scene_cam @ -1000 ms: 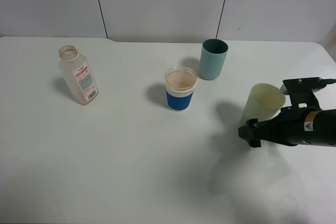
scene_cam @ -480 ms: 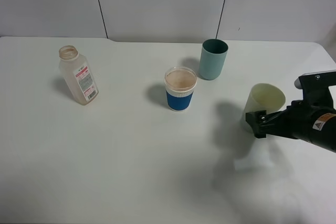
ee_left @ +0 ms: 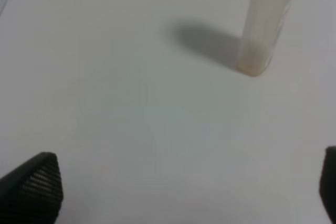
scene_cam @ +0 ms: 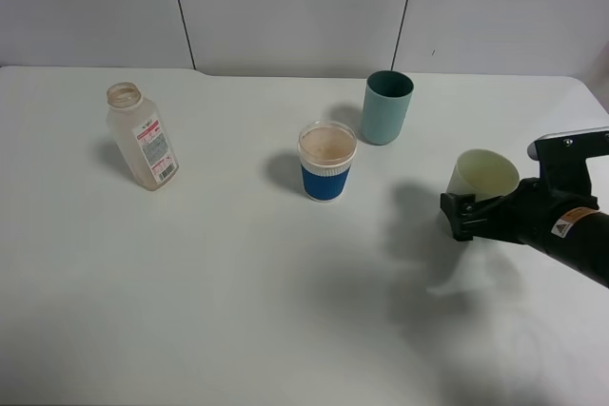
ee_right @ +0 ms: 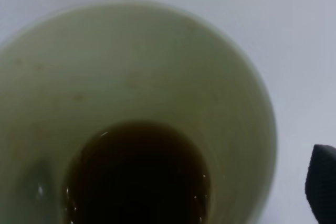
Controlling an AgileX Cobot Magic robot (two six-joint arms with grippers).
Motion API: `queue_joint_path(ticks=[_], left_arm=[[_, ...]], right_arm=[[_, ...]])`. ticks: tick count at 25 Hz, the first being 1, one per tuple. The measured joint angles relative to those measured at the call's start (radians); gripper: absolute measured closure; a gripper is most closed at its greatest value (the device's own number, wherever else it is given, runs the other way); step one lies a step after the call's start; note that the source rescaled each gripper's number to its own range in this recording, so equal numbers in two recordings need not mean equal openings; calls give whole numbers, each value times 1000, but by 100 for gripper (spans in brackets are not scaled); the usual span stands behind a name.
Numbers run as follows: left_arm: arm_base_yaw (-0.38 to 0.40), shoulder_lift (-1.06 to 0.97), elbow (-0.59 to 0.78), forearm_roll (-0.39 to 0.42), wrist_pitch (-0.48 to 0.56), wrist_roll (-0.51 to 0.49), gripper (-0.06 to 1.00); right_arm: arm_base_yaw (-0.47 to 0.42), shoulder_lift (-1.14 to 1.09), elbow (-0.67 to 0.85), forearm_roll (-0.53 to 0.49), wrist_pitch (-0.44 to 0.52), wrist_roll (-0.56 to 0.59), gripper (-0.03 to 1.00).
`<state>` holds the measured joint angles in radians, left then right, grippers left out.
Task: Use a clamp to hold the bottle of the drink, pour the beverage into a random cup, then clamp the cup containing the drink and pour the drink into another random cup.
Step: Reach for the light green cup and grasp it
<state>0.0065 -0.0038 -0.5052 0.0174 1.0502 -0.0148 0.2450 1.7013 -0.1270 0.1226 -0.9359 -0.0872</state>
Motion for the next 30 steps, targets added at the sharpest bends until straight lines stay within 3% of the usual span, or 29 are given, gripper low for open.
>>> queue_joint_path(ticks=[6, 18, 30], left_arm=[[0, 0, 0, 0, 0, 0, -5], [0, 0, 0, 0, 0, 0, -5], [0, 0, 0, 0, 0, 0, -5]], right_arm=[[0, 130, 0, -29, -140, 0, 2], [4, 141, 0, -75, -216, -42, 2], [51, 141, 50, -40, -269, -72, 2]])
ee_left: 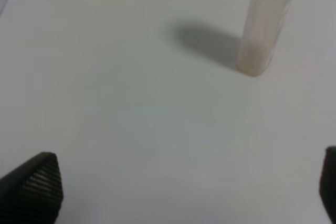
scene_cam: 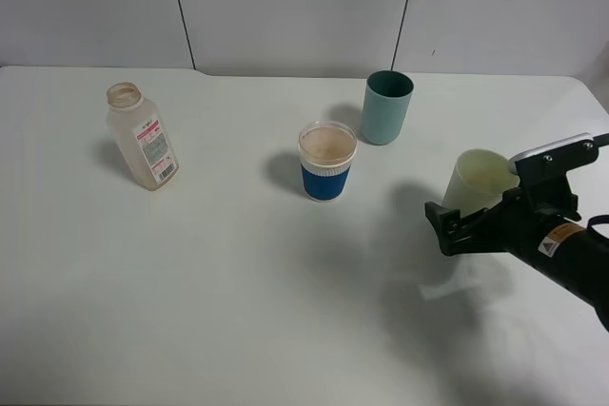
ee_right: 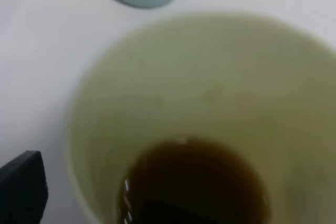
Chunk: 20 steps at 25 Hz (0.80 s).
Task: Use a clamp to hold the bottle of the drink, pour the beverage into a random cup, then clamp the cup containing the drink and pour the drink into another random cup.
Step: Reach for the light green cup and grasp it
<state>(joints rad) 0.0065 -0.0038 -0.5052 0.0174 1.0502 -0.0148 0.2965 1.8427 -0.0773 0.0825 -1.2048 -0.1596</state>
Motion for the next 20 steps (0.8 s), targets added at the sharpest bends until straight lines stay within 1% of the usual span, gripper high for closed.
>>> queue_joint_path(ticks=[3, 20], left_arm=[[0, 0, 0, 0, 0, 0, -5], [0, 0, 0, 0, 0, 0, -5]], right_arm=[[0, 0, 21, 12, -2, 0, 2], [0, 1, 3, 23, -5, -2, 2]])
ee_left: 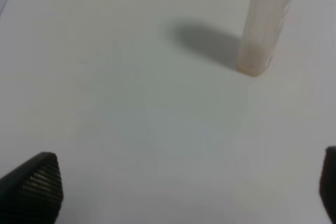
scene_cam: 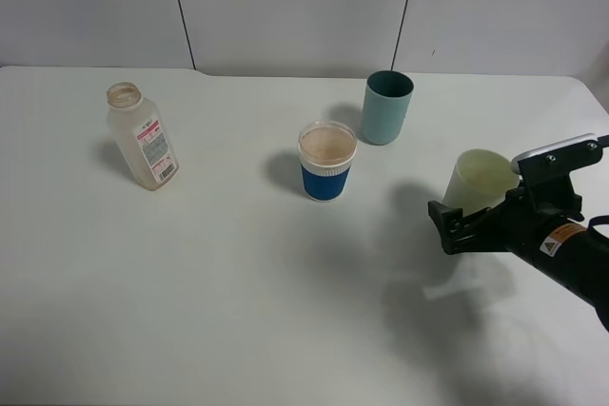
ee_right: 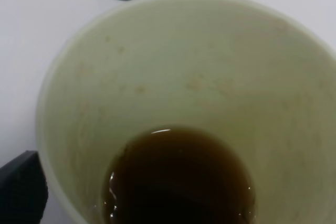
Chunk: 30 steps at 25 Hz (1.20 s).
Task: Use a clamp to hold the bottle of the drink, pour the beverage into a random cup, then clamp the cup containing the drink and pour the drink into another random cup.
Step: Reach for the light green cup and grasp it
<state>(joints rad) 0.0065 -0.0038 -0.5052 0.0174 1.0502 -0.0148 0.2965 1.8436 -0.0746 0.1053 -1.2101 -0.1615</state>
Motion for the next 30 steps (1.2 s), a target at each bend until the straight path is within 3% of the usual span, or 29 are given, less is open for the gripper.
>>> queue_joint_path(ticks=[13, 21, 22, 24, 25, 27, 30], left_arm=[[0, 0, 0, 0, 0, 0, -5], [0, 0, 0, 0, 0, 0, -5], [0, 0, 0, 0, 0, 0, -5], [0, 0, 0, 0, 0, 0, -5], [0, 0, 0, 0, 0, 0, -5], [0, 0, 0, 0, 0, 0, -5], [0, 0, 0, 0, 0, 0, -5]], right_arm=[[0, 97, -50, -3, -1, -2, 2], [0, 97, -53, -9, -1, -8, 12], [0, 97, -53, -10, -1, -8, 16], [0, 97, -53, -11, -1, -8, 38], [0, 97, -53, -12, -1, -8, 61], [0, 97, -53, -11, -2, -8, 97], [0, 97, -53, -21, -1, -8, 95]])
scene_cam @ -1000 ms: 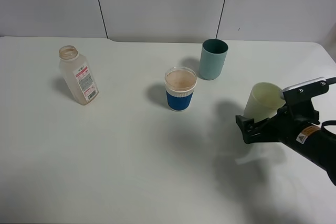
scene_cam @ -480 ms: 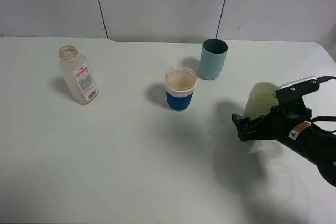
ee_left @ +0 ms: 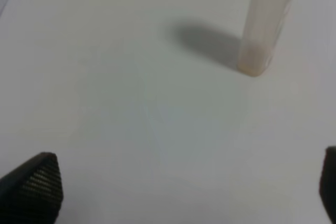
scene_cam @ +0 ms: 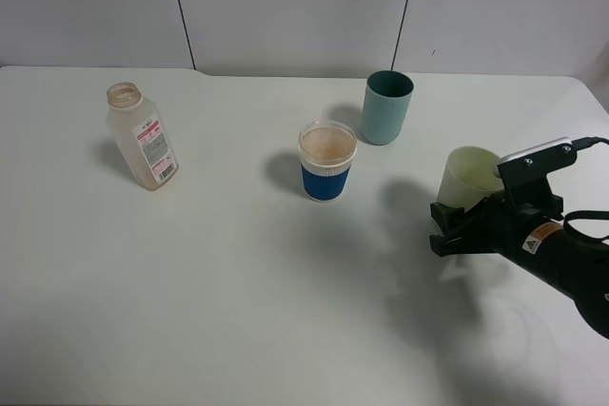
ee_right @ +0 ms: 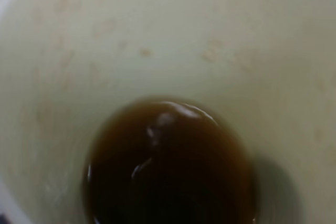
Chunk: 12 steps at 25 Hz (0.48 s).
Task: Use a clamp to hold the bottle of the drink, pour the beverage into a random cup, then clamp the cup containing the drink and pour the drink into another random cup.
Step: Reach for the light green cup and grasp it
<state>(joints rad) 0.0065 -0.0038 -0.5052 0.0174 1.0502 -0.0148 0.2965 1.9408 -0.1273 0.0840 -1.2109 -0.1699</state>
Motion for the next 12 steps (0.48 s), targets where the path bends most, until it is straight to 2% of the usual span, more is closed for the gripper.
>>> queue_joint_path(ticks=[12], left_arm=[[0, 0, 0, 0, 0, 0, -5]], right_arm=[[0, -1, 0, -2, 0, 19, 95]])
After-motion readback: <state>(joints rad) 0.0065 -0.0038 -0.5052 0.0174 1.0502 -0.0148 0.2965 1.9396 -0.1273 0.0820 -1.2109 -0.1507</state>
